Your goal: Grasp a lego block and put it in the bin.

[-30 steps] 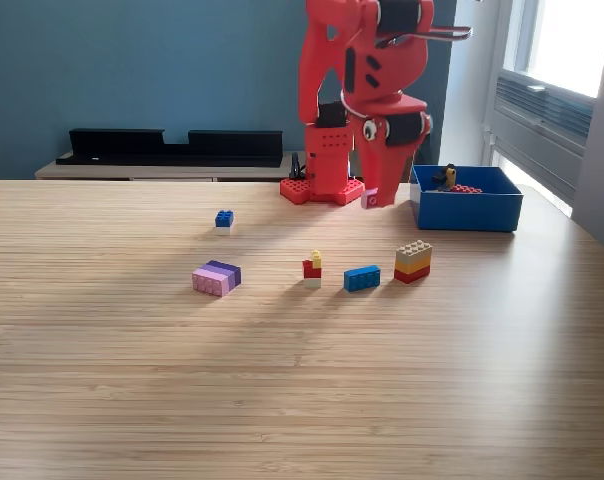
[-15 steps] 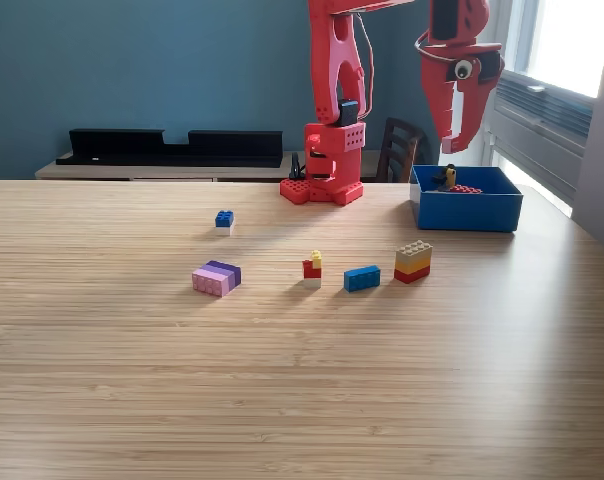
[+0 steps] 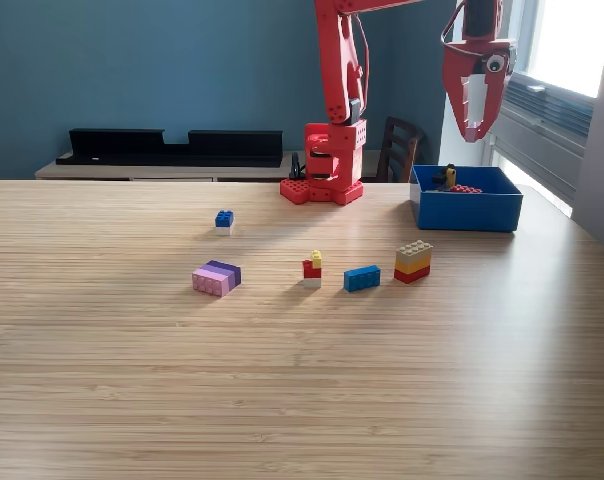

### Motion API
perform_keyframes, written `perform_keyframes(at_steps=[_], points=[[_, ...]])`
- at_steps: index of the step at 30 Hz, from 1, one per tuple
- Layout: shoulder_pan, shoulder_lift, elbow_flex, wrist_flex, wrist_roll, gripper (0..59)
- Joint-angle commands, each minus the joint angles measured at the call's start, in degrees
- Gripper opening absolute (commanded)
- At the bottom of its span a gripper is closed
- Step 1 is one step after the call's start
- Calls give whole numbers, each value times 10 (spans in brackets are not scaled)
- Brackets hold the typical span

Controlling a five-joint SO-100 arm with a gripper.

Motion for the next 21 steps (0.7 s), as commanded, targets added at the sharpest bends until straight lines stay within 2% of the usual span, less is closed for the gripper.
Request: perform_keyframes(at_steps=[1, 2, 4, 9, 13, 18, 21], points=[[-7, 39, -8, 4, -15, 89], [-7, 39, -4, 4, -18, 133], [-7, 39, 4, 4, -21, 184], [-7, 39, 12, 3, -25, 216], [1, 39, 9, 3, -18, 168], [53, 39, 0, -9, 4, 14], [111, 39, -3, -18, 11, 1]])
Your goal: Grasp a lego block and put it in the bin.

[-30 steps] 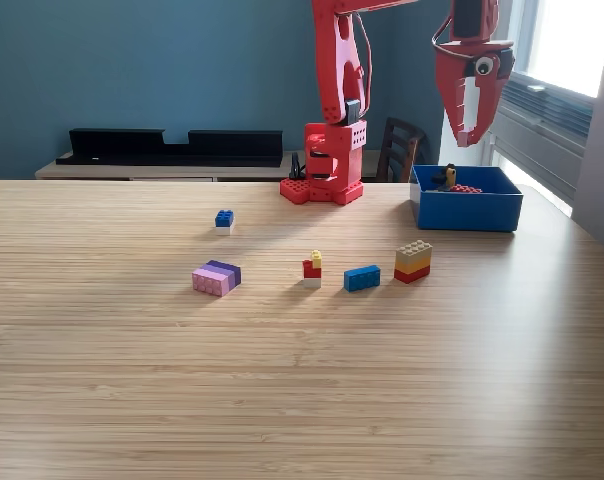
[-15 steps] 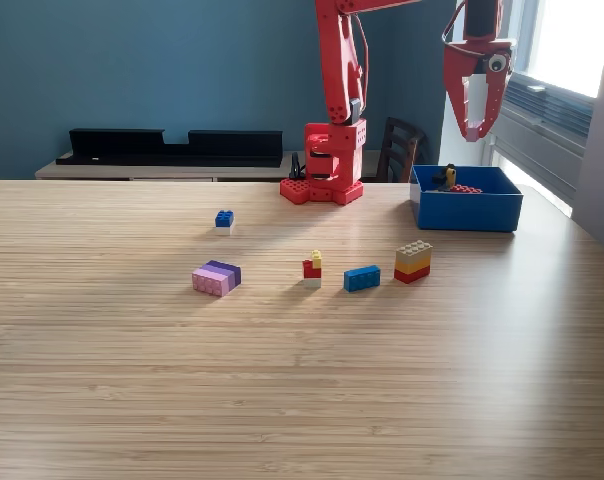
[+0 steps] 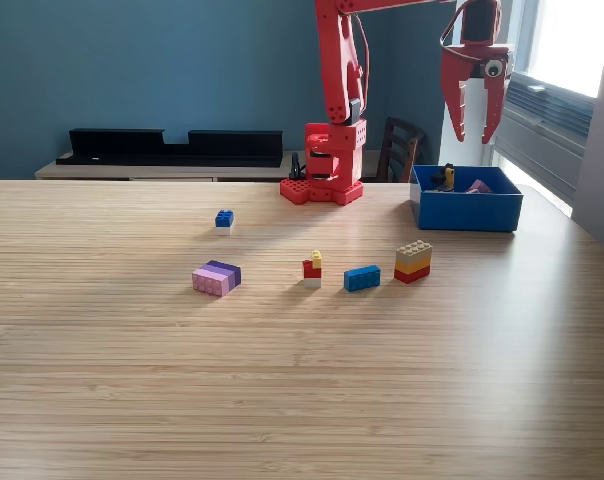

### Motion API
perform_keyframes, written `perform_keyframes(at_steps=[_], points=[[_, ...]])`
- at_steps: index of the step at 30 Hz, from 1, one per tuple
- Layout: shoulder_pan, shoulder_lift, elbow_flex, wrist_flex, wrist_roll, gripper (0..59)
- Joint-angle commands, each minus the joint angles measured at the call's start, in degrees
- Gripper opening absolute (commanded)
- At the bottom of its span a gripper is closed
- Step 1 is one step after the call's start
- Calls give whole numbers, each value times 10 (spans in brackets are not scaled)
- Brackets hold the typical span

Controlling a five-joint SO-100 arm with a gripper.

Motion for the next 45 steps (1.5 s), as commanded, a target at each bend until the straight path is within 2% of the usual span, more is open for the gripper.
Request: perform_keyframes(at_steps=[1, 10, 14, 19, 24, 31, 45], points=[[88, 38, -21, -21, 14, 1], [307, 38, -10, -82, 42, 1], [357, 38, -3, -114, 37, 1], [386, 38, 11, -136, 37, 1], [409, 38, 47, -189, 36, 1], [431, 38, 47, -195, 27, 1], [435, 38, 99, -231, 25, 1]])
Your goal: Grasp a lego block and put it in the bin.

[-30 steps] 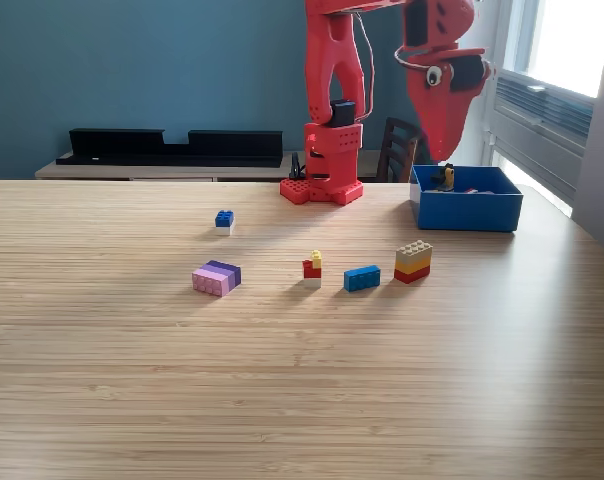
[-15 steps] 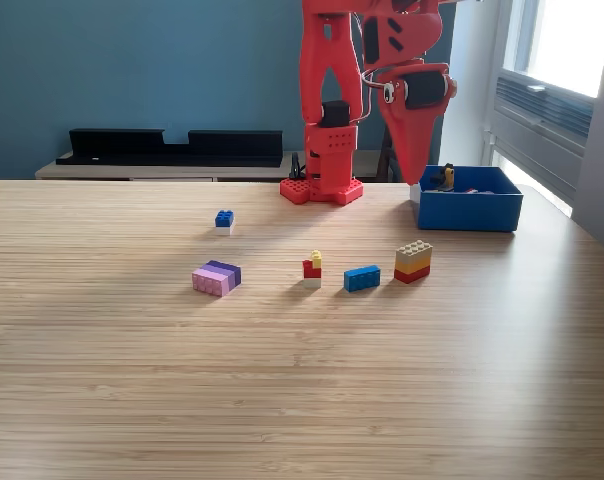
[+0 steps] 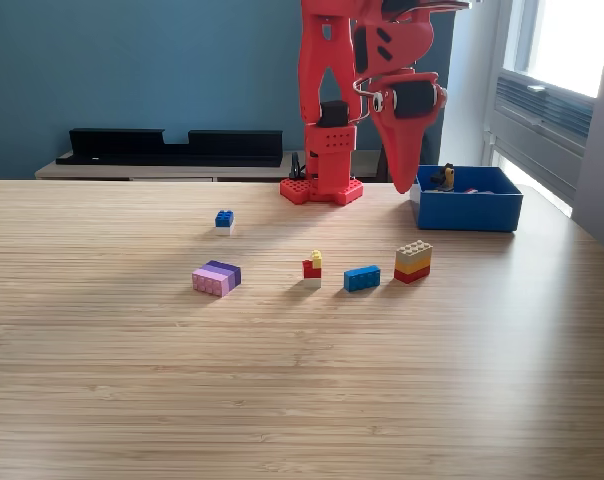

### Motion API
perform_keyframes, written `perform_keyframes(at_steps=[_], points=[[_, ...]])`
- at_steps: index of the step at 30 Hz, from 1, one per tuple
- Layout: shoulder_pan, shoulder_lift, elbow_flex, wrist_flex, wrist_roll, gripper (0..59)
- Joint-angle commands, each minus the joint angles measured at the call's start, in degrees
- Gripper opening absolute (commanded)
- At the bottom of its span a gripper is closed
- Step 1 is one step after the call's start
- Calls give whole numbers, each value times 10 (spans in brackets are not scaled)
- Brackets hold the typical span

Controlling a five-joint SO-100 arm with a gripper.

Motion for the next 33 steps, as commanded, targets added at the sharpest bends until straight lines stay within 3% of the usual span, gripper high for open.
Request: perform_keyframes(at_steps=[1, 15, 22, 26, 33], points=[[4, 38, 5, -12, 3, 1], [3, 38, 11, -23, 3, 1], [1, 38, 38, -52, -35, 3], [0, 38, 68, -87, -64, 179], [-5, 38, 95, -104, -113, 263]])
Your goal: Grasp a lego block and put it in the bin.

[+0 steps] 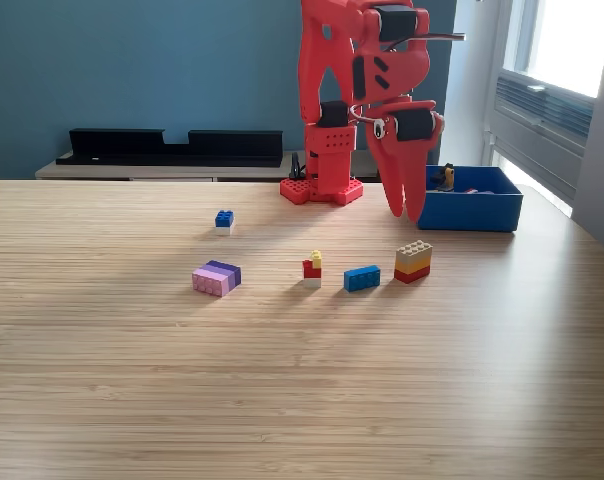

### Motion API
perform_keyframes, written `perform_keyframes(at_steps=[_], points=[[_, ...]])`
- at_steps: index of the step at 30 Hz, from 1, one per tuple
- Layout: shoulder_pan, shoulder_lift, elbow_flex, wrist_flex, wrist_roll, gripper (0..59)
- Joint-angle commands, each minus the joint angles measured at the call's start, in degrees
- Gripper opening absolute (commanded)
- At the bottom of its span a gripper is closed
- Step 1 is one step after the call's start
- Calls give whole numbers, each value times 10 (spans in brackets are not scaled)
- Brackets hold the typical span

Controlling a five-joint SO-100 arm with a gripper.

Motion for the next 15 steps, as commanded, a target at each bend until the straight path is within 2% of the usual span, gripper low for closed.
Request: perform_keyframes(at_steps=[1, 5, 15], points=[[-6, 38, 6, -9, -40, 276], [-8, 38, 27, -21, -70, 308], [-8, 37, 41, -39, -96, 322]])
